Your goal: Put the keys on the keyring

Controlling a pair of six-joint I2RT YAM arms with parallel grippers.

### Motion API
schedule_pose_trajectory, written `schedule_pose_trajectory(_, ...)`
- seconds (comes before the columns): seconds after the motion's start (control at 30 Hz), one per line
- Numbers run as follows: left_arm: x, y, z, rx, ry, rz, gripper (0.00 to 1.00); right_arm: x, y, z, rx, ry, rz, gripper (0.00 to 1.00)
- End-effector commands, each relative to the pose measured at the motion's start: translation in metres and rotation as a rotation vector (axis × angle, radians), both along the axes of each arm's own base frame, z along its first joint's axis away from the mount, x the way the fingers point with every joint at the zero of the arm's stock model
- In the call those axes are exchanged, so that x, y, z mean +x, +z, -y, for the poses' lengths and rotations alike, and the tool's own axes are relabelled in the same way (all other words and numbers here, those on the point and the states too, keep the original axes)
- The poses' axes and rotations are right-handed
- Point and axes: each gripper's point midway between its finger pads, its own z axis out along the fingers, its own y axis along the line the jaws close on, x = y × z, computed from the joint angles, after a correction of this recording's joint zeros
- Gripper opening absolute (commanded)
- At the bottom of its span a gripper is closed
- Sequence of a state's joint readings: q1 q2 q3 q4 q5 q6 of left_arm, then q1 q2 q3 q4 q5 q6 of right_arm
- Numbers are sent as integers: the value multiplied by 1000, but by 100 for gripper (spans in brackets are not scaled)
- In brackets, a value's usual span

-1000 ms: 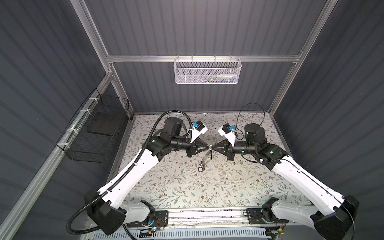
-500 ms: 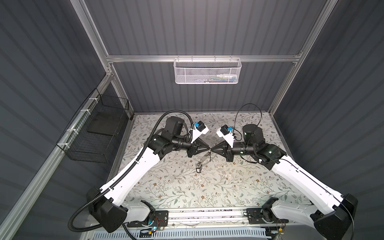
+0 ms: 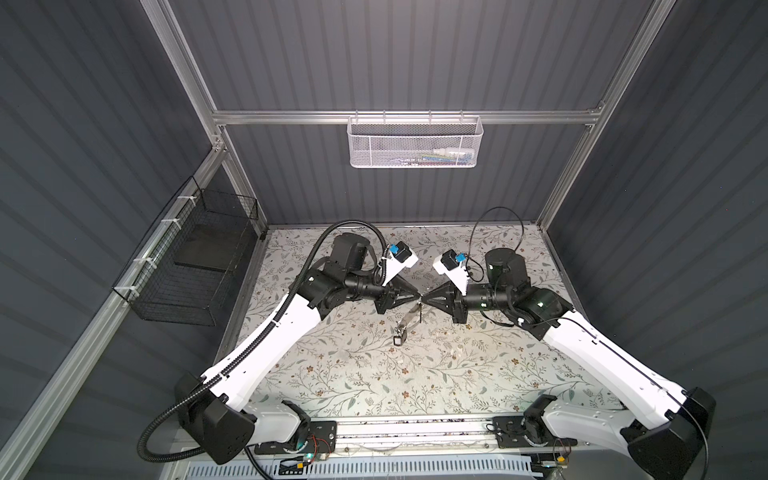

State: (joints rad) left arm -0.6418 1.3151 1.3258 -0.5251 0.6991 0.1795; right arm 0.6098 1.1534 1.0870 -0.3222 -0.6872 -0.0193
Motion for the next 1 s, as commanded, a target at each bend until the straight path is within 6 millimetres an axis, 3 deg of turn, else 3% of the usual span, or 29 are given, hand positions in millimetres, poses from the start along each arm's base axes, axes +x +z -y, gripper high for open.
schedule_pose_trajectory(0.0,0,17,-5,-43,45,64,21,-3,19,0,42,7,57,0)
schedule_pose_trajectory(0.53,-13,7,5,-43,-70,-34,22,-6,22,-1,55,20,54,0)
schedule_pose_trajectory(0.83,-16,5,8,-52,-98,-62,13,-6,22,-2,55,22,53,0)
schedule_pose_trajectory(0.97,-14,5,10,-59,-98,-66,1,-7,21,-2,54,25,51,0)
